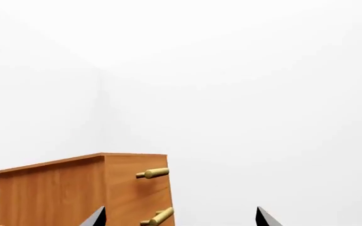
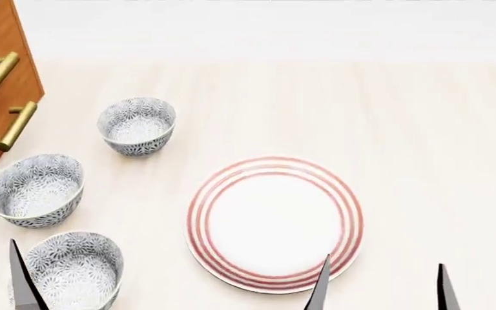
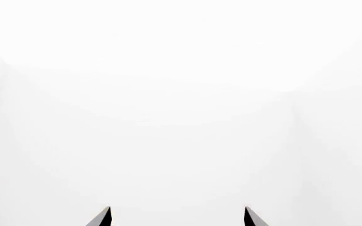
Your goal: Pick up the bowl and put it in the front on the plate.
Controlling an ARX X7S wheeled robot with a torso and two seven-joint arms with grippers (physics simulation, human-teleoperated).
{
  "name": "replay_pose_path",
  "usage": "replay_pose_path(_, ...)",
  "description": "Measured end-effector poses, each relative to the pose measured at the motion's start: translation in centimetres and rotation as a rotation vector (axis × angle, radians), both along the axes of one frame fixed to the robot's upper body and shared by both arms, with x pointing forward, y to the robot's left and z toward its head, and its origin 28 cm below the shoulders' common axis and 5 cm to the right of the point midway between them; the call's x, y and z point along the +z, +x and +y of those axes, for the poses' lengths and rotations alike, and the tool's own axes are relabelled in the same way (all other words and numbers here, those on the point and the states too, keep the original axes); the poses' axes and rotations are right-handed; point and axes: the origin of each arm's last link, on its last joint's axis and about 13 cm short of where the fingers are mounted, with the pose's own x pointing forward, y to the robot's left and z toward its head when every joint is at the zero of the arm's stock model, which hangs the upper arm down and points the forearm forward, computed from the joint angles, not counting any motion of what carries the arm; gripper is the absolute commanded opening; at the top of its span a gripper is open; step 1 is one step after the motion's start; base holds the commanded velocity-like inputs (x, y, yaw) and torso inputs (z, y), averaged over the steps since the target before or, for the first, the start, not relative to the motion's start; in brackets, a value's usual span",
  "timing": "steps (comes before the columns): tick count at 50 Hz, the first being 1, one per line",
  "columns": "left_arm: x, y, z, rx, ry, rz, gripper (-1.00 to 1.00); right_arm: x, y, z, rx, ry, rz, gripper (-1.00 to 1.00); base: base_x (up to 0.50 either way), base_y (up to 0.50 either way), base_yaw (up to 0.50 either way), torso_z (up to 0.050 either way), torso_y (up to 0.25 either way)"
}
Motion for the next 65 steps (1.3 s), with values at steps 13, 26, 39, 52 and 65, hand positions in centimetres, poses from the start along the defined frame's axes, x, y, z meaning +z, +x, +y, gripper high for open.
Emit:
replay_pose_path(13,-0.12,0.02,-0.02,-0.001,0.002,0.003,1.0,-0.07,-0.08,0.11,0.007,-0.008,0.0,1.0,0.5,0.0,0.0,0.0,0.0)
replay_pose_path(26,-0.17,0.07,-0.03,0.0,0.005,0.004,1.0,-0.08,-0.07,0.15,0.007,-0.013,0.0,1.0,0.5,0.0,0.0,0.0,0.001)
replay_pose_path(39,-0.23,0.0,-0.1,0.0,0.009,0.006,1.0,-0.08,-0.16,0.11,-0.002,-0.023,-0.011,1.0,0.13,0.06,0.0,0.0,0.0)
replay_pose_path(52,-0.27,0.0,-0.08,-0.002,0.011,0.01,1.0,-0.16,-0.32,0.32,-0.007,-0.057,-0.026,1.0,0.0,0.5,0.0,0.0,0.0)
replay_pose_path(65,-0.37,0.05,-0.08,-0.004,0.012,0.02,1.0,-0.24,-0.37,0.41,-0.004,-0.068,-0.025,1.0,0.0,0.5,0.0,0.0,0.0)
